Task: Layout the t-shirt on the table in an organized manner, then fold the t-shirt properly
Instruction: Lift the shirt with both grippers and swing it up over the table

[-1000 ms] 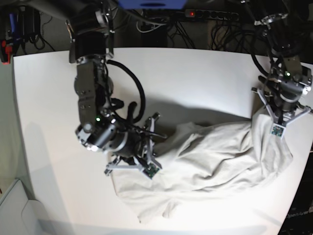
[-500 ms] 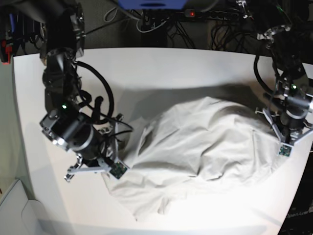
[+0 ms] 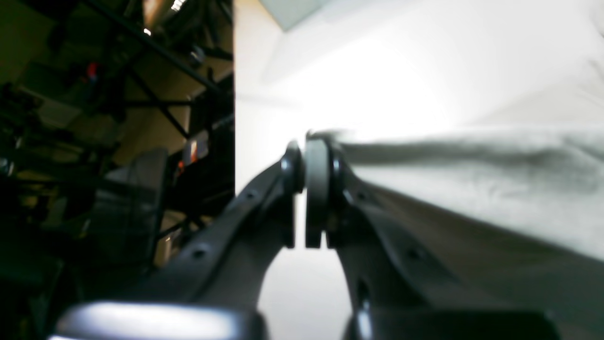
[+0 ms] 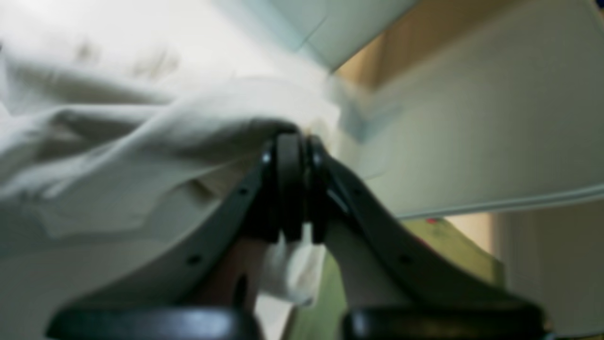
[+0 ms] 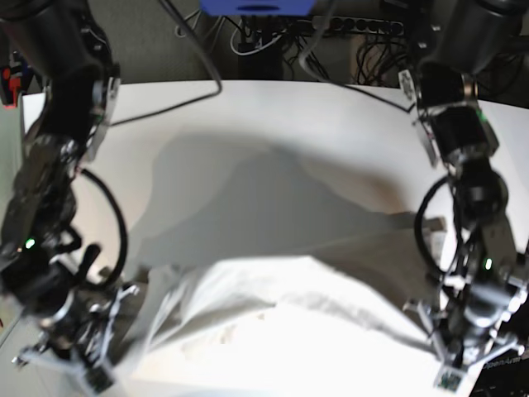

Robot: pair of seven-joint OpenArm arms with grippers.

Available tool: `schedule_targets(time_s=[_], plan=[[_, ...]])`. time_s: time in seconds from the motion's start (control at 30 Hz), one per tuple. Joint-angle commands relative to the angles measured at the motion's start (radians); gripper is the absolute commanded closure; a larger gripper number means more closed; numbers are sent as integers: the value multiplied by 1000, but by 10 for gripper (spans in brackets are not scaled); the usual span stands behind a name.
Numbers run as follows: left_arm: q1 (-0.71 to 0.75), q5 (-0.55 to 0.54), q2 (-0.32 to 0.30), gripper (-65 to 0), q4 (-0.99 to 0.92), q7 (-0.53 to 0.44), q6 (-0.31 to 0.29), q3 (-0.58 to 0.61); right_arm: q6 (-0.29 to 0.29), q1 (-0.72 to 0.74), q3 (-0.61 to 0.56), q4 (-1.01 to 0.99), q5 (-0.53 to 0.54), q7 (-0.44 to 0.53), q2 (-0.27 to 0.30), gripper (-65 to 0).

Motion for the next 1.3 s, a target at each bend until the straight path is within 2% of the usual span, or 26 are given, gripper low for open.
schedule_targets(time_s=[0.0,0.13,0.23,0.33,0.43,0.5,0.63,0.73,0.8,0.93,1.13,1.27], plan=[[-75,-8,17,0,-17,-46,5,10,-5,76,12,-16,-10,22,19,0],[-207,1,103,0,-128,-117,8,14,-5,242,24,-184,-10,43,82,0],[-288,-1,143,0,-210,-132,8,-3,-5,331,23,-306,-11,108,107,0],[-327,1,187,0,-203,-120,8,-57,-5,399,23,-349,-11,121,140,0],[-305,1,190,0,-103,-116,8,-112,-5,411,24,-329,-4,108,183,0],[-273,-2,164,0,-46,-85,8,-141,-5,403,24,-301,-2,79,202,0],[-173,-10,124,0,101,29,-1,-149,-5,290,46,-183,-7,32,217,0],[-54,-10,86,0,216,115,-3,-149,-5,142,84,-39,-8,-46,214,0],[23,-10,83,0,254,161,-3,-149,-5,38,101,33,-4,-67,212,0],[196,-10,78,0,277,222,-3,-158,-5,-175,132,89,-4,-66,171,0],[437,-10,84,0,270,219,-3,-158,-5,-451,135,87,-10,74,99,0],[519,-10,75,0,270,220,-3,-151,-5,-566,133,87,-10,154,71,0]])
